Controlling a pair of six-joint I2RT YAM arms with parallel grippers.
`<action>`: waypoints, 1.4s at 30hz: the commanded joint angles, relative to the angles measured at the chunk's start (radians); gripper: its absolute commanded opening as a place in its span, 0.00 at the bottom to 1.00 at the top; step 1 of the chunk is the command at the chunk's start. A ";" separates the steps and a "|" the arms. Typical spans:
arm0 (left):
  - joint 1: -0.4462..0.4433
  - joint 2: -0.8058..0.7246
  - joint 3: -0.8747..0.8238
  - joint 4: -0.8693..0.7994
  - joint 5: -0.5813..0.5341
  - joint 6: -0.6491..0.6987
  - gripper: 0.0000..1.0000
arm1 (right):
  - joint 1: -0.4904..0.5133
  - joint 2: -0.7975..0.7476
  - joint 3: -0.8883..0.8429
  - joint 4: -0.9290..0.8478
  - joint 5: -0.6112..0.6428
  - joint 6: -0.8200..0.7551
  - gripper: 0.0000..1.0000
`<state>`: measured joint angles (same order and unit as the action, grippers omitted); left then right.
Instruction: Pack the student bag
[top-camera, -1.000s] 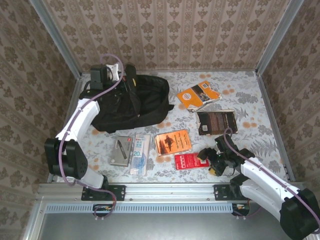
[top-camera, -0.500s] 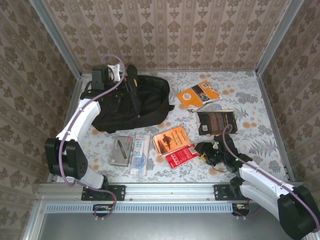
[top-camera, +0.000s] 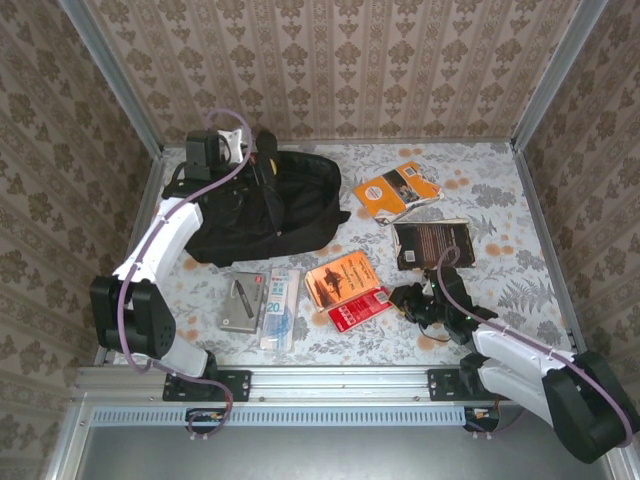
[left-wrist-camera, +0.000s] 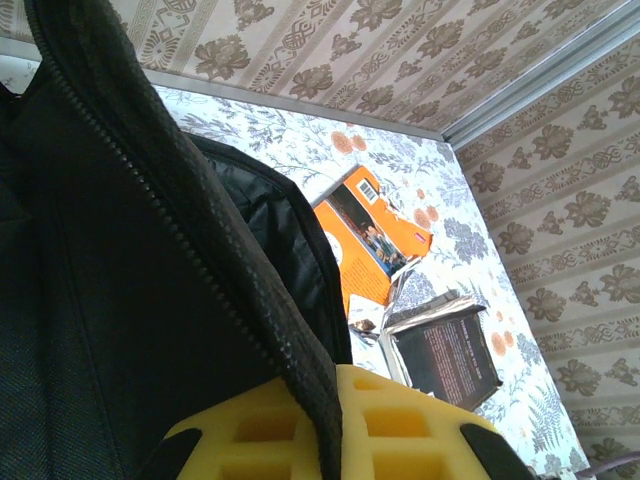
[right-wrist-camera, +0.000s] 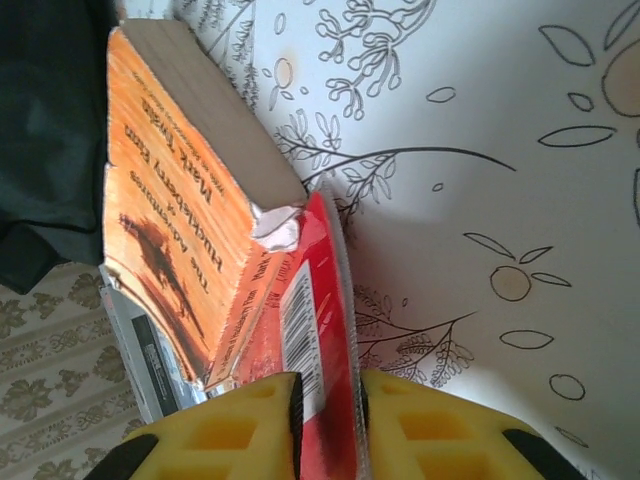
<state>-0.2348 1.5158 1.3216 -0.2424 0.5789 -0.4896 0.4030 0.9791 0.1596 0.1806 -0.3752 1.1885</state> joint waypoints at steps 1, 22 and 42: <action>-0.011 -0.010 0.016 0.038 0.027 0.030 0.05 | 0.009 0.064 0.054 0.065 -0.016 -0.024 0.20; -0.017 -0.015 0.026 0.032 0.033 0.042 0.04 | 0.016 -0.477 0.212 -0.628 0.311 -0.021 0.00; -0.061 -0.043 0.046 0.029 0.118 0.071 0.00 | 0.011 0.033 0.881 -0.337 0.323 -0.379 0.00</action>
<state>-0.2928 1.5173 1.3224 -0.2565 0.6441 -0.4328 0.4168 0.9272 0.9371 -0.2707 -0.0555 0.8783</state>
